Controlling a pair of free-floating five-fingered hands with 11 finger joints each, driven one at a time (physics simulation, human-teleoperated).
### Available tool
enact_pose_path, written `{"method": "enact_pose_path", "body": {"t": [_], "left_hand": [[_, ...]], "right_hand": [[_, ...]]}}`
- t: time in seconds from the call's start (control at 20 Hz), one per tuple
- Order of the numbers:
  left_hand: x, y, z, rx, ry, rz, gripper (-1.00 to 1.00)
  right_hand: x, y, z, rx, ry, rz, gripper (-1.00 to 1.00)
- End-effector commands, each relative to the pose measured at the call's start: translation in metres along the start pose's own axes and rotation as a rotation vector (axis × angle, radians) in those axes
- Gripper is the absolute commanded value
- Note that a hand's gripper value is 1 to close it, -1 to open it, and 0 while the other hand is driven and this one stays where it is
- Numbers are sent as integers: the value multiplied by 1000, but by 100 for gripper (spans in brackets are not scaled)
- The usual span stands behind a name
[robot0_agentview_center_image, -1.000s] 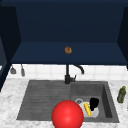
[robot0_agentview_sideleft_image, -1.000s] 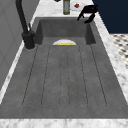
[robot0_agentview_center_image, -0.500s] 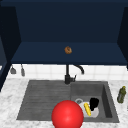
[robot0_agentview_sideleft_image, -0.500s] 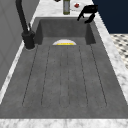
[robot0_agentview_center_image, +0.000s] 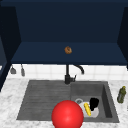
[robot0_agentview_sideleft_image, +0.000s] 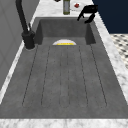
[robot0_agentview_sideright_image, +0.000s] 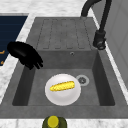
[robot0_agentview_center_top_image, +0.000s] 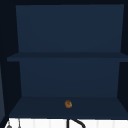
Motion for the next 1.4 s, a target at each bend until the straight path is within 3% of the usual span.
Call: {"method": "enact_pose_path", "body": {"t": [0.0, 0.15, 0.45, 0.55, 0.65, 0.8, 0.95, 1.35], "left_hand": [[1, -1, -2, 0, 0, 0, -100], [22, -2, -21, -37, 24, -7, -100], [59, 7, -50, -41, 33, -5, -100], [72, 13, -60, -42, 60, -18, -100], [79, 19, -69, -50, 65, -83, -100], [91, 29, -82, -58, 75, -152, -100], [101, 35, -95, -66, 117, -207, -100], [109, 46, -126, -69, 232, -271, -100]], "right_hand": [[0, 0, 0, 0, 0, 0, 0], [0, 0, 0, 0, 0, 0, 0], [0, 0, 0, 0, 0, 0, 0], [0, 0, 0, 0, 0, 0, 0], [0, 0, 0, 0, 0, 0, 0], [0, 0, 0, 0, 0, 0, 0], [0, 0, 0, 0, 0, 0, 0], [0, 0, 0, 0, 0, 0, 0]]}}
